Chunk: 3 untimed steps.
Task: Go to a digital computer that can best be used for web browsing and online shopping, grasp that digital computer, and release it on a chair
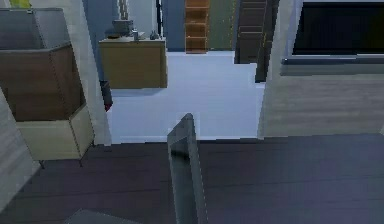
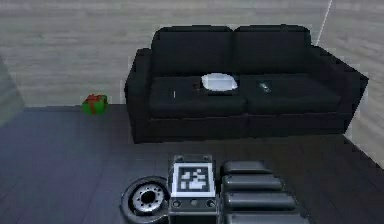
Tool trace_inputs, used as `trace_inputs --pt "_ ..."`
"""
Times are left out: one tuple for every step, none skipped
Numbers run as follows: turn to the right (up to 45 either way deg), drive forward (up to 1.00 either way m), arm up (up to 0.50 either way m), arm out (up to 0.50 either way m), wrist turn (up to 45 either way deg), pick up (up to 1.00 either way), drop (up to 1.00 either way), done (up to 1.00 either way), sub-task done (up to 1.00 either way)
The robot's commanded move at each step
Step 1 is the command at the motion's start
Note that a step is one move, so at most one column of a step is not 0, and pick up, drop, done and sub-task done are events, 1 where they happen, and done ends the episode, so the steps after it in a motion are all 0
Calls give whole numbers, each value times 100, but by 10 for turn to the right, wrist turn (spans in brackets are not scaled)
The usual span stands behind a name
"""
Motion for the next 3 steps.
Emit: trace_inputs --pt "-120 0 0 0 0 0 0 0 0" --pt "0 5 0 0 0 0 0 0 0" --pt "-450 0 0 0 0 0 0 0 0"
